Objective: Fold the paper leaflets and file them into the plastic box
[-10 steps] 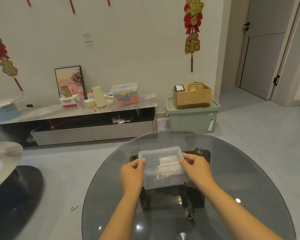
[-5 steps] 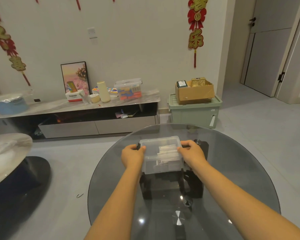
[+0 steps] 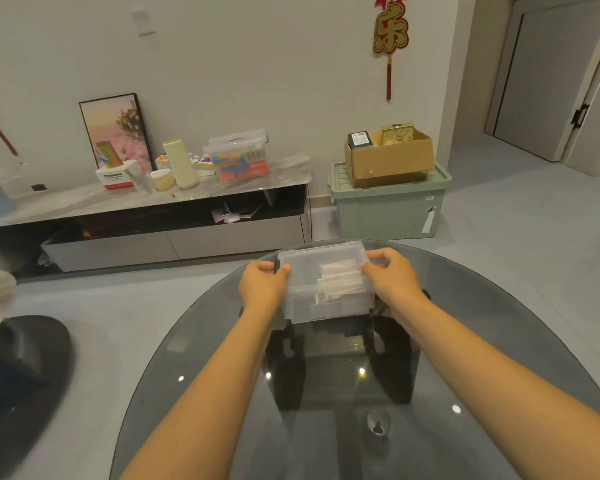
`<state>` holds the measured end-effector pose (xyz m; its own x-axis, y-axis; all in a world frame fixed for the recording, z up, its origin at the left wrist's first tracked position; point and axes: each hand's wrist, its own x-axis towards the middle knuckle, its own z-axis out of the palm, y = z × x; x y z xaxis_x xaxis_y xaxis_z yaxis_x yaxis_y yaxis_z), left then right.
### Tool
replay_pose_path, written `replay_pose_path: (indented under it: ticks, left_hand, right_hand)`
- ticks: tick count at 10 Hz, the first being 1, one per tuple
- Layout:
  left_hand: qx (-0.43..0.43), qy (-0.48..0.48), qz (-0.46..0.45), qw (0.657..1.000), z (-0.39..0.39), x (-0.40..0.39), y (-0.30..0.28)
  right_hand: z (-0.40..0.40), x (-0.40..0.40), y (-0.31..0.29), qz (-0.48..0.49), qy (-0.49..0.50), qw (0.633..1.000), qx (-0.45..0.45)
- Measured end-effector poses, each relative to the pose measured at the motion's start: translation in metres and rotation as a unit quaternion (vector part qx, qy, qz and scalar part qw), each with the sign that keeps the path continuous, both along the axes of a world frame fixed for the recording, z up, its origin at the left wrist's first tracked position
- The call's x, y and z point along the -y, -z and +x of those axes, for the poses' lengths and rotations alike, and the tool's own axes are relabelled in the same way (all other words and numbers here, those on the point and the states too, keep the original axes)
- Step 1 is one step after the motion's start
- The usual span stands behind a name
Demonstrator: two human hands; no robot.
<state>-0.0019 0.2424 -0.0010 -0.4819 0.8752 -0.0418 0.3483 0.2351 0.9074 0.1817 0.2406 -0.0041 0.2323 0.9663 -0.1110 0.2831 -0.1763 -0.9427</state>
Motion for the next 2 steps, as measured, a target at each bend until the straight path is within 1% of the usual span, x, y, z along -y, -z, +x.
replay_pose_path:
  ticks: [1, 2]
  left_hand:
    - [-0.026, -0.001, -0.013, 1.000, 0.0080, -0.0134, -0.0085]
    - [-0.064, -0.005, -0.073, 0.995, 0.0124, -0.0116, -0.0159]
  right_hand:
    - [-0.0010, -0.0155, -0.0028, -0.003, -0.002, 1.000, 0.017]
    - [-0.0052, -0.0134, -0.0005, -0.036, -0.015, 0.996, 0.083]
